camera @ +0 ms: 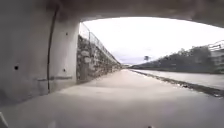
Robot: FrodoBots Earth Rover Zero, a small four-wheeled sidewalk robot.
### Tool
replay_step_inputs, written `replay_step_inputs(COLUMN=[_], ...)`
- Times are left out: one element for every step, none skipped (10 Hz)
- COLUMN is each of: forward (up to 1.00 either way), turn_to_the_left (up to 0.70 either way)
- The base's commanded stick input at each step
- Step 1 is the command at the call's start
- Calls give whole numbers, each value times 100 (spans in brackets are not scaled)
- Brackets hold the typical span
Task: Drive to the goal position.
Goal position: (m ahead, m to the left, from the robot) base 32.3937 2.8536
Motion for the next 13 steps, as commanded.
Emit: replay_step_inputs(forward=[85,85,85,100,100,100,100,100,100,100,100,100,100], turn_to_the_left=[0,0,0,0,0,0,-27,-27,0,0,0,0,0])
